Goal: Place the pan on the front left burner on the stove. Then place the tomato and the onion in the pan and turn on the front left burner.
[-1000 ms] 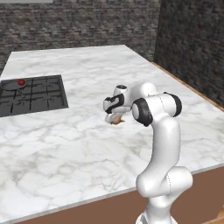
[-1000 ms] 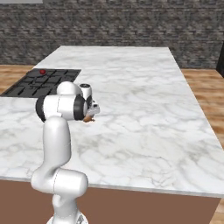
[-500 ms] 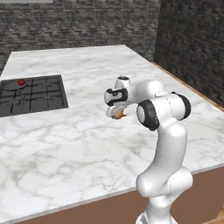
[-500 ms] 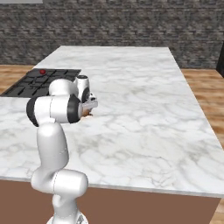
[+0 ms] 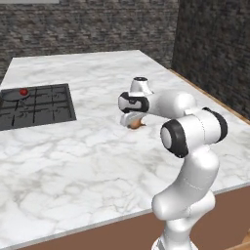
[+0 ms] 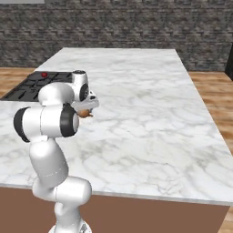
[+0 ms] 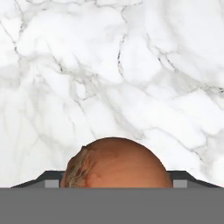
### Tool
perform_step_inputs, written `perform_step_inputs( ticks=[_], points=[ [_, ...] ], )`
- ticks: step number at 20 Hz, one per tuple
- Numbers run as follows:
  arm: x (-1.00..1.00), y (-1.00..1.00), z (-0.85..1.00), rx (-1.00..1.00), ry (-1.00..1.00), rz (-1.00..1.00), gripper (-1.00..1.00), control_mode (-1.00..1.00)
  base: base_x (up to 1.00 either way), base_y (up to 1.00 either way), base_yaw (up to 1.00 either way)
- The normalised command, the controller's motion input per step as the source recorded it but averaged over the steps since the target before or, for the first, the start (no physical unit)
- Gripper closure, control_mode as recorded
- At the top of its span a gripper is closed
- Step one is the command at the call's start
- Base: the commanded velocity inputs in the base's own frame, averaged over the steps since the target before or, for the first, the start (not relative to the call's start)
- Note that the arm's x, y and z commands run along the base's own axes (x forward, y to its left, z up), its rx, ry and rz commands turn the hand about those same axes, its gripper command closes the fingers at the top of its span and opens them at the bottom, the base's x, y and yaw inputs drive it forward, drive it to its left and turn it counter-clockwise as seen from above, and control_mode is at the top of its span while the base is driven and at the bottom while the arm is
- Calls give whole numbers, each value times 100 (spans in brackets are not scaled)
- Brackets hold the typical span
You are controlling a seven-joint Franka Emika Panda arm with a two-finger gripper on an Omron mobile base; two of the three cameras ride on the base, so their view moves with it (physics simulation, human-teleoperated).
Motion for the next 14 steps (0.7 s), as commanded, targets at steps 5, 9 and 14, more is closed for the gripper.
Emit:
perform_step_inputs(
  ticks=[5,9,14],
  points=[
    [-47,0,44,-2,3,-11,100,-100,0,0,0],
    [-55,0,38,-1,5,-13,100,-100,0,0,0],
    [-46,0,29,0,8,-14,100,-100,0,0,0]
  ],
)
